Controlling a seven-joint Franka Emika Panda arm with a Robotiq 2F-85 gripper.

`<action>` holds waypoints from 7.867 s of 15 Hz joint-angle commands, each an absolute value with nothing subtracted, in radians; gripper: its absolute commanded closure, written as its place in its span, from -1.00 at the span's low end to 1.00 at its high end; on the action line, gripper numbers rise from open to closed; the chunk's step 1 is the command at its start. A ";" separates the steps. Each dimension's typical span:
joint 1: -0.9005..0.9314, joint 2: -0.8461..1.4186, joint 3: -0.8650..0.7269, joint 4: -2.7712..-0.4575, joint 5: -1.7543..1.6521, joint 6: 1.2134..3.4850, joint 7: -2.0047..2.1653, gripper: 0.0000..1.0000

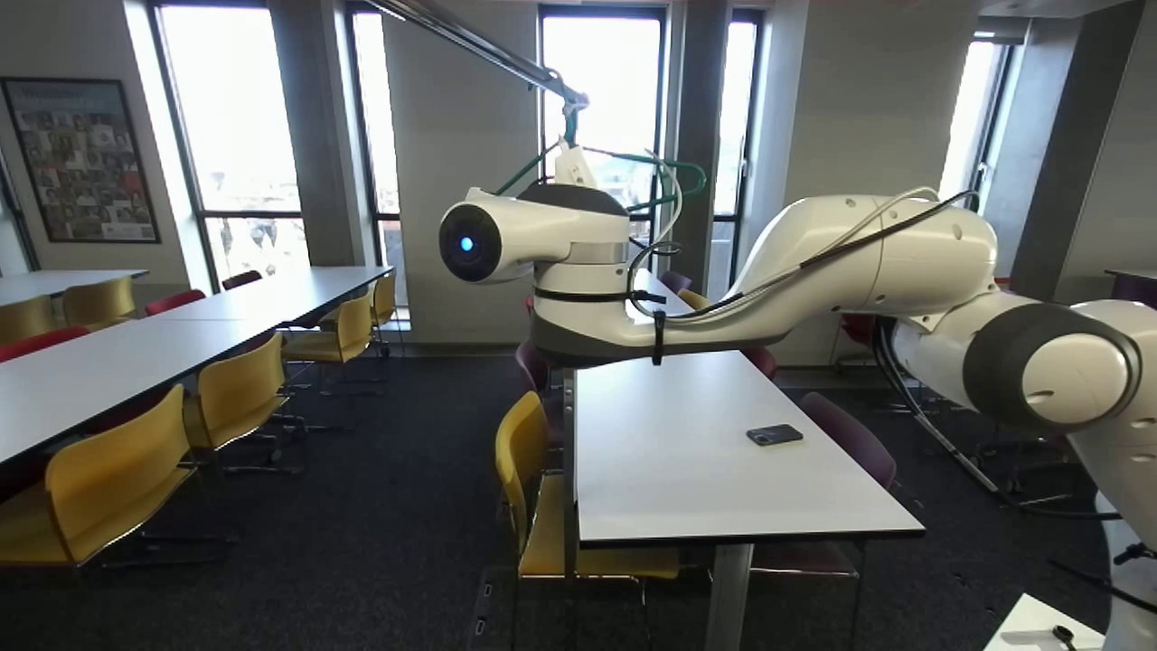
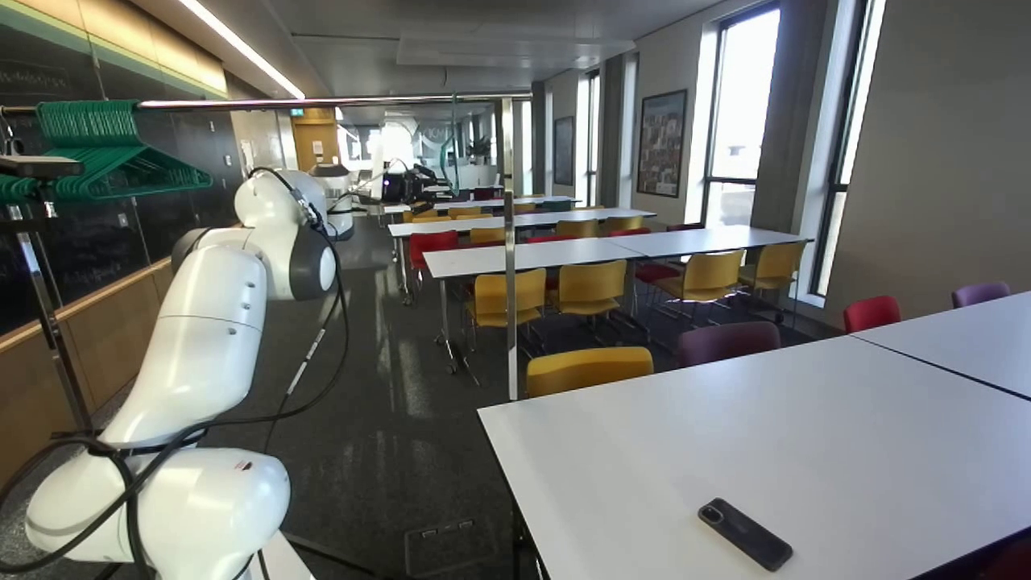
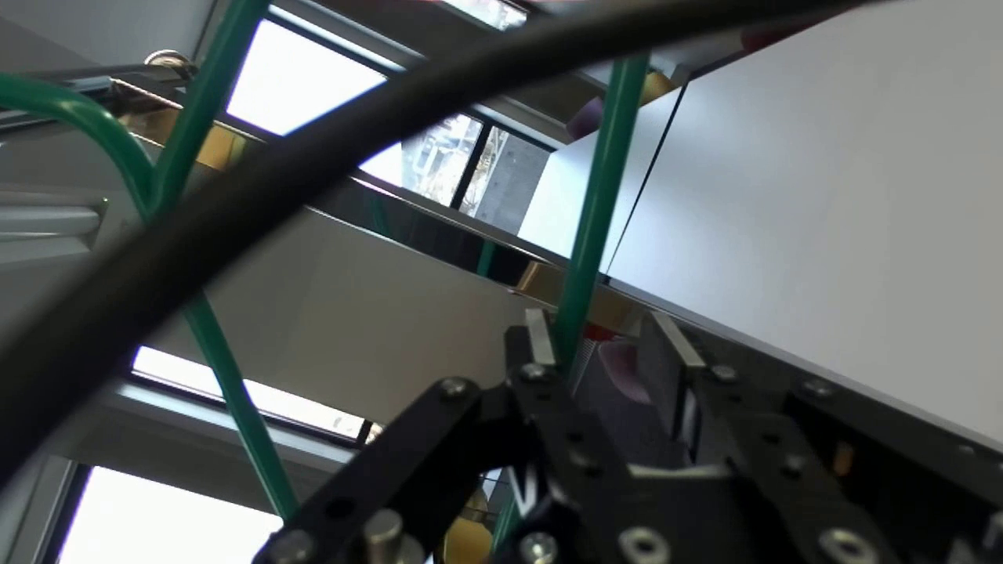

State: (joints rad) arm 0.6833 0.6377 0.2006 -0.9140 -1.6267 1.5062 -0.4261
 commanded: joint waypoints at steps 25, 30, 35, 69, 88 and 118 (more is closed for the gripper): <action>0.577 0.307 0.337 -1.076 -1.137 1.665 0.363 -1.00; 0.483 0.238 0.379 -1.283 -0.771 1.657 0.384 -1.00; 0.409 0.136 0.367 -1.486 -0.470 1.676 0.384 -1.00; 0.356 -0.395 0.259 -2.352 0.012 2.218 0.052 -1.00; 0.353 -0.534 0.273 -2.528 0.175 1.964 0.098 -1.00; 0.216 -0.230 0.420 -2.317 -0.768 1.911 0.417 -1.00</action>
